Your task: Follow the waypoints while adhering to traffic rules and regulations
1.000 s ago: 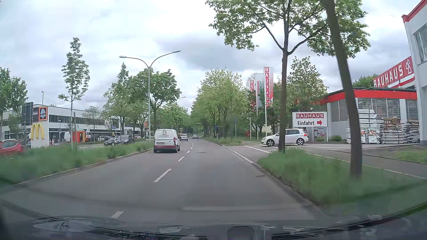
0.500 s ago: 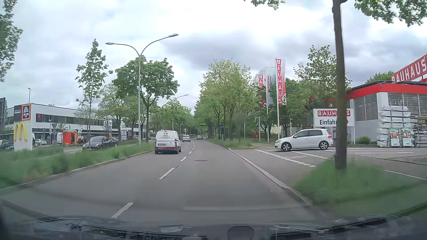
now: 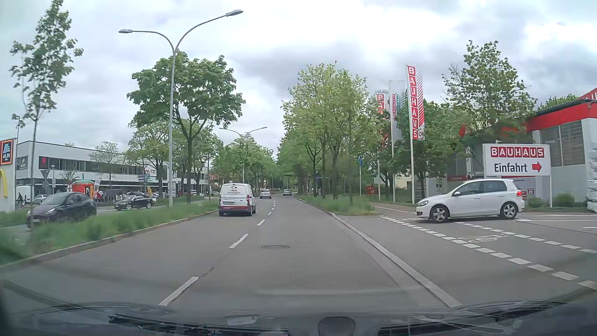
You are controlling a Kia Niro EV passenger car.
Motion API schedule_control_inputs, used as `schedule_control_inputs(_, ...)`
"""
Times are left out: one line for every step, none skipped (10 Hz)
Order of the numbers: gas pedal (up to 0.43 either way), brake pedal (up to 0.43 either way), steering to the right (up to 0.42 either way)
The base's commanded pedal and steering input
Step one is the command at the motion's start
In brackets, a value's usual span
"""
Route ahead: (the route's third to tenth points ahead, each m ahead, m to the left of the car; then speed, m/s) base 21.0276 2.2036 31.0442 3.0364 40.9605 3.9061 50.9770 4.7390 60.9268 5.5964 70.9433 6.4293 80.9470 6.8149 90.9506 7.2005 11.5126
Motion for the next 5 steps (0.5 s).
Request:
schedule_control_inputs(0.197,0.000,-0.018)
schedule_control_inputs(0.197,0.000,-0.018)
schedule_control_inputs(0.197,0.000,-0.018)
schedule_control_inputs(0.197,0.000,-0.018)
schedule_control_inputs(0.197,0.000,-0.018)
